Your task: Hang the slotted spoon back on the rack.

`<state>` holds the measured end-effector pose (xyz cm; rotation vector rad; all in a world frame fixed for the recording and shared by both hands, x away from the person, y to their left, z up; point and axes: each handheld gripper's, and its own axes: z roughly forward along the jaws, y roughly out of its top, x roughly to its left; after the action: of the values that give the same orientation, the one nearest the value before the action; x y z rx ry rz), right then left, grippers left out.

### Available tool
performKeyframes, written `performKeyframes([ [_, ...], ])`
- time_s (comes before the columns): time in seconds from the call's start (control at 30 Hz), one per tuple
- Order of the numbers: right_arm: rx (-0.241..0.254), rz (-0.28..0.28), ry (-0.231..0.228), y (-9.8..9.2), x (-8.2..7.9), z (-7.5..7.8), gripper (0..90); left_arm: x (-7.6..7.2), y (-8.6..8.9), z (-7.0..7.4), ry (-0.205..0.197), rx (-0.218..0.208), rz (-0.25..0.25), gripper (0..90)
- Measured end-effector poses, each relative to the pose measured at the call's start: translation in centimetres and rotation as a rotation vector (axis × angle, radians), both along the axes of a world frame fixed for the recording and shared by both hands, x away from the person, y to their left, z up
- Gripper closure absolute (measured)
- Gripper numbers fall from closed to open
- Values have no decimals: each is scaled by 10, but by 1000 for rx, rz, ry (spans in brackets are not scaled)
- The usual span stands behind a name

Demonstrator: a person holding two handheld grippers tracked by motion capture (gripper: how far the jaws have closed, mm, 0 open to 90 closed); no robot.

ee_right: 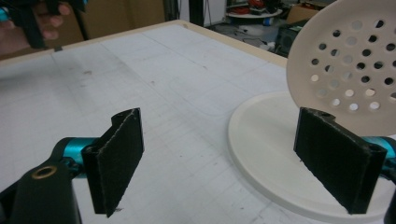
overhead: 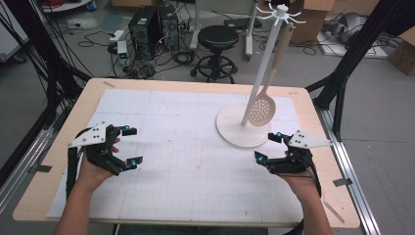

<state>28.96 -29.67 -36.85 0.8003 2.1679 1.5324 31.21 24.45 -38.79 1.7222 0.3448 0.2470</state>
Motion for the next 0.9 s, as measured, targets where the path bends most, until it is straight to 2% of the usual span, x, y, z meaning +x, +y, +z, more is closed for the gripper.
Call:
performKeyframes([
  [0.27,18,-4,6,-3,-1,-6,116,2,1,-2,12,-15,2,17],
  [0.53,15,-1,24,-5,-1,-11,111,2,-1,-5,16,-2,-1,17],
  [0.8,6,-1,26,-4,-1,-11,110,2,-2,-6,22,-2,-3,17],
  [0.9,6,-3,21,-4,0,-11,111,2,-3,-7,19,10,-7,17],
])
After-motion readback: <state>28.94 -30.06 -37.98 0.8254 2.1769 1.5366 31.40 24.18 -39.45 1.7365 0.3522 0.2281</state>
